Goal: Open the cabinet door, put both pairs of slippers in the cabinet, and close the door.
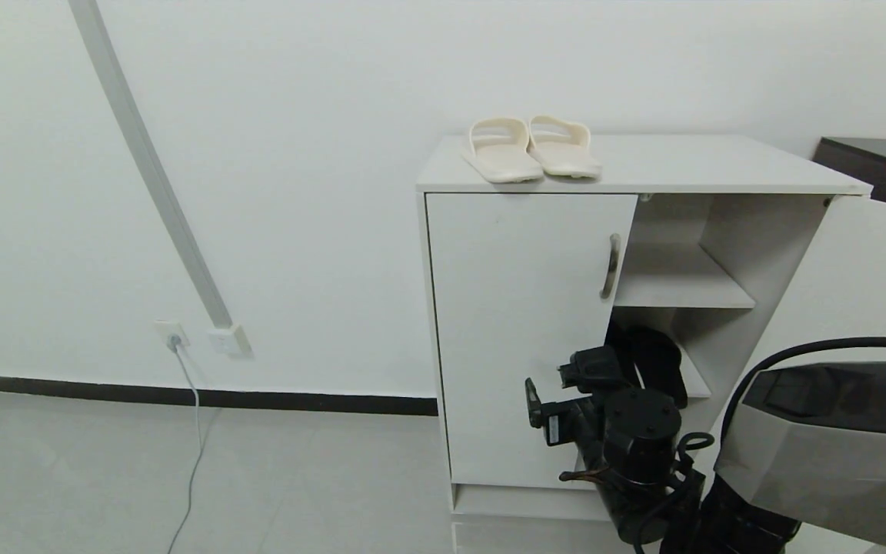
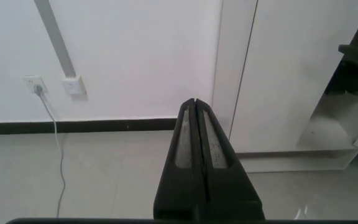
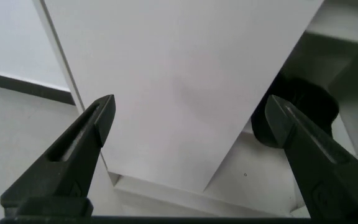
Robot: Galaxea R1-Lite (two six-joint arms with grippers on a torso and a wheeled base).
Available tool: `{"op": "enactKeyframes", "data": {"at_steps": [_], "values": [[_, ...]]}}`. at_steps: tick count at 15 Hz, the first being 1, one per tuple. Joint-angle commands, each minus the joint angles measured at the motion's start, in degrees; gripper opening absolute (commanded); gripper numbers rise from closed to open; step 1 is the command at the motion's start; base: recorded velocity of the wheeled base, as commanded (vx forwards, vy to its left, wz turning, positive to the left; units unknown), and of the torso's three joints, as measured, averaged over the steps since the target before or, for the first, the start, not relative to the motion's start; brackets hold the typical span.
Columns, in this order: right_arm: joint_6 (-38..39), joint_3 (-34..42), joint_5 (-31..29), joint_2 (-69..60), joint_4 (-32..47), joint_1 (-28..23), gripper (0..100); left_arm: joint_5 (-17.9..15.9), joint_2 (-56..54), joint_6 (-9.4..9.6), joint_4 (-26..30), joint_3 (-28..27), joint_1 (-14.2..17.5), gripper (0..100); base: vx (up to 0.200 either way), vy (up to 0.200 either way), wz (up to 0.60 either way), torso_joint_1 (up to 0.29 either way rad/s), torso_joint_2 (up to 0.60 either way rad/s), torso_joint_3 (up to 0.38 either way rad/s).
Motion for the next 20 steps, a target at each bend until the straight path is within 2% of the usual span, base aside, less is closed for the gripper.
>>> {"op": "enactKeyframes", "data": {"at_steps": [1, 9, 20], "values": [[-0.01, 0.11, -0.11, 0.10, -0.10, 0.01, 100, 0.00, 0.07, -0.02, -0.01, 0.01, 0.04, 0, 0.000, 0.000, 0.00, 0.110, -0.46, -0.330], [-0.10, 0.20, -0.11, 0.10, -0.10, 0.01, 100, 0.00, 0.07, 0.06, -0.01, 0.01, 0.04, 0, 0.000, 0.000, 0.00, 0.159, -0.48, -0.325], [-0.10, 0.11, -0.02, 0.54, -0.10, 0.01, 100, 0.00, 0.07, -0.02, -0.01, 0.01, 0.04, 0, 0.000, 0.000, 0.00, 0.219, -0.54, -0.322]]}}
